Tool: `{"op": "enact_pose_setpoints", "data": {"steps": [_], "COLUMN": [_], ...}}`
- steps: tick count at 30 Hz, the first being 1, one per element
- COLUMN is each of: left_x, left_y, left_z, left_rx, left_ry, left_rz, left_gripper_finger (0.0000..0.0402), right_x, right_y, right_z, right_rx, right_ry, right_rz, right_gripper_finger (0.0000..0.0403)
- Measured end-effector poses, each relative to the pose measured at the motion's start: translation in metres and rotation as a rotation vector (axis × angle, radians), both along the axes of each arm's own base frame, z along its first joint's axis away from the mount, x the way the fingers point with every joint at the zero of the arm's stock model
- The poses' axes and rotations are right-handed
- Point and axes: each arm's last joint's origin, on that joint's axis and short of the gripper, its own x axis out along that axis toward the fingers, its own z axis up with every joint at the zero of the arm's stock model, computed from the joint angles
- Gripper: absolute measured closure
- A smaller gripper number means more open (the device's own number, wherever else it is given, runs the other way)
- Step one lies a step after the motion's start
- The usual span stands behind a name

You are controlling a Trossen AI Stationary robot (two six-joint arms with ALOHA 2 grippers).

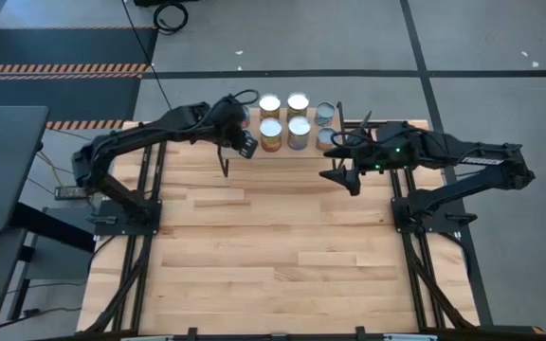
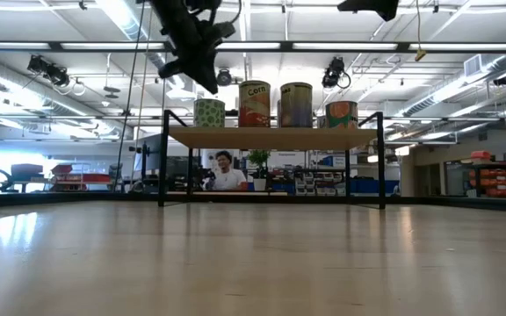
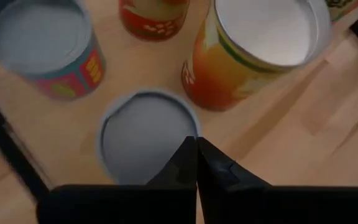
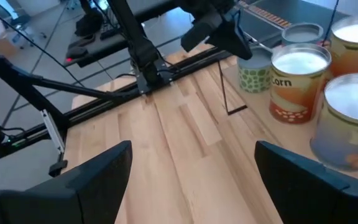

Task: Pick and place cans onto a shelf
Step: Put the canned green peas on the shelf

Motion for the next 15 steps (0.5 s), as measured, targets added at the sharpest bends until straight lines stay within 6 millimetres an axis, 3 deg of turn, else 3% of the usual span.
{"op": "enact_pose_setpoints", "data": {"steps": [5,15], "left_x": [0.009,0.001], "left_y": [0.006,0.015], "left_z": [-0.016,-0.013], "left_rx": [0.014,0.113], "left_ry": [0.077,0.132], "left_rz": [-0.009,0.012], "left_gripper_finger": [0.0400,0.0401], "right_x": [0.001,0.002], "right_y": [-0.001,-0.001], "right_z": [-0.002,-0.002], "right_rx": [0.029,0.073], "right_ry": [0.013,0.006], "right_rz": [-0.023,-0.041], "right_gripper_finger": [0.0056,0.0056]}}
